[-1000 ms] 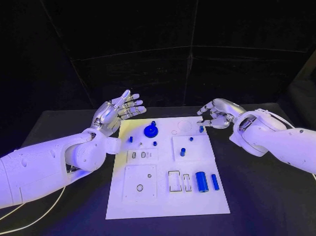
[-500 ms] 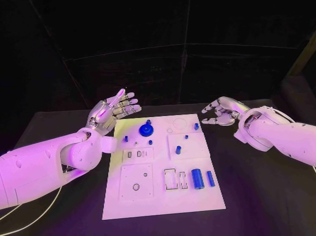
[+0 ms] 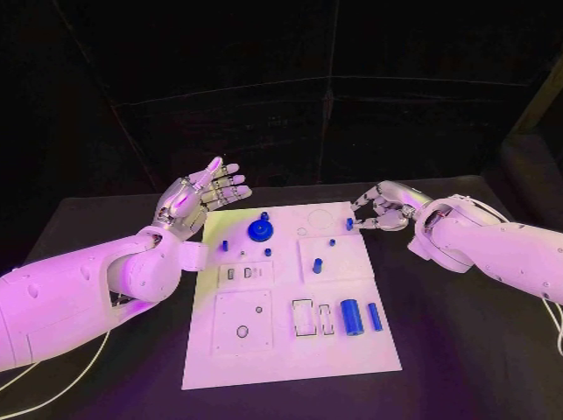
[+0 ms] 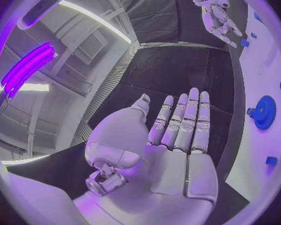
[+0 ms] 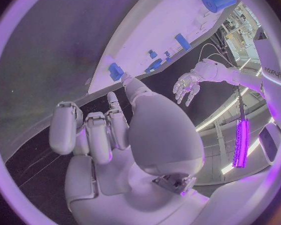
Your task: Assemble the parts on the task board
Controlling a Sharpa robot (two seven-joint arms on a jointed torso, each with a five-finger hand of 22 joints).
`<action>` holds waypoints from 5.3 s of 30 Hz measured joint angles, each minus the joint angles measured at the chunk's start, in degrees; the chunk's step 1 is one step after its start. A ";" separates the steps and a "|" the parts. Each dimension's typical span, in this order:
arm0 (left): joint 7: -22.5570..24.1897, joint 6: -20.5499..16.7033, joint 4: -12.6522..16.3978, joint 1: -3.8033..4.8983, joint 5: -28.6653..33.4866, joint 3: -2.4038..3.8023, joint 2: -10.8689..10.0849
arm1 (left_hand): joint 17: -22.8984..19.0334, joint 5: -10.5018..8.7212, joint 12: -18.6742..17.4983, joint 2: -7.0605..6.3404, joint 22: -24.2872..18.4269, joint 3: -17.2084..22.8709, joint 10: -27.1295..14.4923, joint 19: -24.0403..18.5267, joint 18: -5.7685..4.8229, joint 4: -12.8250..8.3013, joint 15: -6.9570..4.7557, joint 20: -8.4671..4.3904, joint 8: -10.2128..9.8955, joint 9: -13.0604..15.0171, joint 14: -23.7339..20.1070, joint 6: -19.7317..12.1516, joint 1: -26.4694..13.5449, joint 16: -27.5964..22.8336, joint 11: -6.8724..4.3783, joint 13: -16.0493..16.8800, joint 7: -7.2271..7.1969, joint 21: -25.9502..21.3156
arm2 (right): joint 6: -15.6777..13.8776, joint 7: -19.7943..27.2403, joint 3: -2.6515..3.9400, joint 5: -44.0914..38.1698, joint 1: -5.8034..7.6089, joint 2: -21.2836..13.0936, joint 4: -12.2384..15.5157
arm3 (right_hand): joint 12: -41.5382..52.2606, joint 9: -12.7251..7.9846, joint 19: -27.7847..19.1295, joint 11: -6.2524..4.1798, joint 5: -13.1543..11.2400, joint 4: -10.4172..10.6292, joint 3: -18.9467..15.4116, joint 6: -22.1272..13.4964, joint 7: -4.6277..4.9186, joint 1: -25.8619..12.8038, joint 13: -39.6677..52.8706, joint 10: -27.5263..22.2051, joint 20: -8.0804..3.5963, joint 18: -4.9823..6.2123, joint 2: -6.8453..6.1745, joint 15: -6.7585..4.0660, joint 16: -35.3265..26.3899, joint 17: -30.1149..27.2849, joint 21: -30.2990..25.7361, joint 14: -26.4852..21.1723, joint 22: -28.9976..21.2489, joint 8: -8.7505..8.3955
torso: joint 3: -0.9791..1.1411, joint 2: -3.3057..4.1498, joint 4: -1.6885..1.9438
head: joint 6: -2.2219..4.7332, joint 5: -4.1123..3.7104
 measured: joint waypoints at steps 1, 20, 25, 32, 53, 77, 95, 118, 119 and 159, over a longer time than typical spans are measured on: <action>0.00 0.01 -0.02 0.00 0.00 0.00 0.00 | 0.00 0.00 0.00 0.00 0.00 0.00 0.00 0.00 0.00 0.00 0.00 0.00 0.00 0.00 0.00 0.00 0.00 0.00 0.00 0.00 0.00 0.00 | 0.11 0.03 0.00 -0.03 -0.07 0.13 -0.12 | 0.00 0.00 0.00 0.00 0.00 -0.15 0.15 0.09 -0.09 0.18 0.00 0.00 0.00 0.00 0.18 0.00 0.00 0.00 0.00 0.00 0.03 0.00 | 0.00 0.00 0.00 | -0.06 -0.04; -0.05 0.23 -0.45 -0.02 0.01 0.00 0.13 | -0.06 0.00 0.00 0.00 -0.07 0.00 0.00 0.00 0.00 0.00 0.00 0.00 0.00 0.00 0.00 0.00 0.00 -0.21 0.00 0.00 0.00 0.00 | 1.55 0.28 0.01 -1.06 -0.96 1.87 -1.73 | 0.00 0.14 0.22 0.00 0.25 -0.49 0.17 0.98 -0.25 0.75 0.00 0.00 -0.22 0.00 0.75 0.00 0.00 0.04 0.00 0.00 0.16 0.22 | 0.00 -0.04 -0.01 | -0.22 -0.04; -0.06 0.28 -0.50 -0.03 0.01 0.00 0.19 | -0.06 0.00 0.00 0.00 -0.07 0.00 0.00 0.00 0.00 0.00 0.00 0.00 0.00 0.00 0.00 0.00 0.00 -0.21 0.00 0.00 0.00 0.00 | 1.56 0.31 0.02 -1.17 -0.98 2.28 -2.15 | 0.00 0.26 0.22 0.00 0.46 -0.49 0.17 1.84 -0.15 1.12 0.00 0.00 -0.22 0.00 1.13 0.01 0.00 0.04 0.00 0.00 0.18 0.60 | 0.00 -0.04 -0.01 | -0.47 -0.04; -0.07 0.33 -0.52 -0.03 0.01 0.00 0.22 | -0.06 0.00 0.00 0.00 -0.07 0.16 0.00 0.00 0.00 -0.16 0.00 0.00 0.00 0.00 0.00 0.00 0.00 -0.21 0.00 0.00 0.00 0.00 | 1.56 0.31 0.02 -1.26 -0.99 2.56 -2.54 | 0.22 0.41 0.22 0.01 0.46 -0.79 0.48 3.81 -0.14 1.12 0.00 0.00 -0.21 0.00 1.60 0.01 0.00 0.03 0.00 0.00 0.28 1.30 | 0.01 -0.04 -0.01 | -0.63 0.06; -0.10 0.38 -0.65 -0.04 0.01 0.00 0.20 | -0.05 0.00 0.00 0.00 -0.11 0.16 0.00 0.00 0.00 -0.15 0.00 0.00 0.00 0.00 0.00 0.00 0.00 -0.21 0.00 0.00 0.00 0.00 | 0.46 -0.39 0.02 -1.36 -1.03 3.14 -2.87 | 0.67 0.57 0.68 -0.63 0.24 -0.93 1.45 6.25 -1.11 1.43 0.00 0.21 -0.67 0.00 2.97 -0.61 0.00 0.02 0.00 0.20 0.82 2.43 | 0.07 -0.06 0.00 | -1.09 0.08; -0.30 0.39 -0.04 -0.02 0.01 0.00 -0.44 | -0.10 0.00 0.00 0.00 -0.18 0.16 0.00 0.00 0.00 -0.14 0.00 0.00 0.12 0.00 0.00 -0.01 0.00 -0.21 0.00 0.00 0.01 0.00 | -7.99 -5.77 0.20 -2.43 -0.30 -0.99 14.75 | 1.14 0.31 1.36 -1.03 1.06 -0.95 2.72 6.95 -1.45 1.25 0.00 0.21 -1.35 0.00 4.00 -0.82 0.00 0.01 0.57 0.00 2.55 2.59 | -0.47 -0.46 0.28 | -1.82 0.30; -0.28 0.39 -1.48 0.10 0.02 0.01 0.57 | -0.10 0.00 0.00 0.00 -0.21 0.32 0.00 0.00 0.00 0.01 0.00 0.00 0.24 0.00 0.00 -0.12 0.00 -0.21 0.00 0.00 0.12 0.00 | -5.07 -14.50 -0.05 -6.51 -0.93 11.17 17.40 | 1.12 0.21 1.36 -1.24 0.13 -0.62 3.04 7.66 -1.76 0.49 0.00 0.00 -1.35 -0.01 4.14 -1.22 0.00 0.00 0.57 -0.01 2.49 2.54 | -1.18 -0.77 0.66 | -4.45 3.32; -0.27 0.42 -1.36 0.12 0.02 0.02 1.19 | -0.14 0.00 0.00 0.00 -0.25 0.31 0.00 0.00 0.00 0.01 0.00 0.00 0.24 0.00 0.00 -0.11 0.00 -0.21 0.00 0.00 0.11 0.00 | -0.47 -21.20 -1.73 -14.87 -4.36 16.54 13.39 | 1.11 0.24 1.36 -1.23 0.46 -0.62 3.02 8.08 -1.74 -0.03 0.00 0.00 -1.34 0.00 4.06 -1.22 0.00 0.00 0.57 -0.01 2.39 2.42 | -1.01 -0.81 0.54 | -5.65 4.48; -0.27 0.42 -1.38 0.12 0.02 0.02 1.19 | -0.14 0.00 0.00 0.00 -0.25 0.31 0.00 0.00 0.00 0.01 0.00 0.00 0.24 0.00 0.00 -0.11 0.00 -0.21 0.00 0.00 0.11 0.00 | -0.44 -21.20 -1.70 -15.14 -4.40 16.69 13.31 | 1.10 0.24 1.36 -1.23 0.46 -0.61 3.02 8.08 -1.74 -0.03 0.00 0.00 -1.34 0.00 4.06 -1.22 0.00 0.00 0.57 -0.01 2.39 2.43 | -1.00 -0.81 0.54 | -5.67 4.54; -0.30 0.63 -1.81 0.12 0.02 0.02 1.36 | -0.13 0.00 0.00 0.00 -0.24 0.31 0.00 0.00 0.00 0.01 0.00 0.00 0.24 0.00 0.00 -0.11 0.00 -0.21 0.00 0.00 0.11 0.00 | -1.21 -21.04 -1.59 -18.04 -5.39 17.73 12.53 | 1.10 0.17 1.56 -1.43 0.43 -0.59 2.97 8.15 -1.90 -0.27 0.00 0.21 -1.55 0.00 3.82 -1.21 0.00 0.03 0.57 -0.01 2.44 2.20 | -1.06 -0.80 0.47 | -6.05 5.00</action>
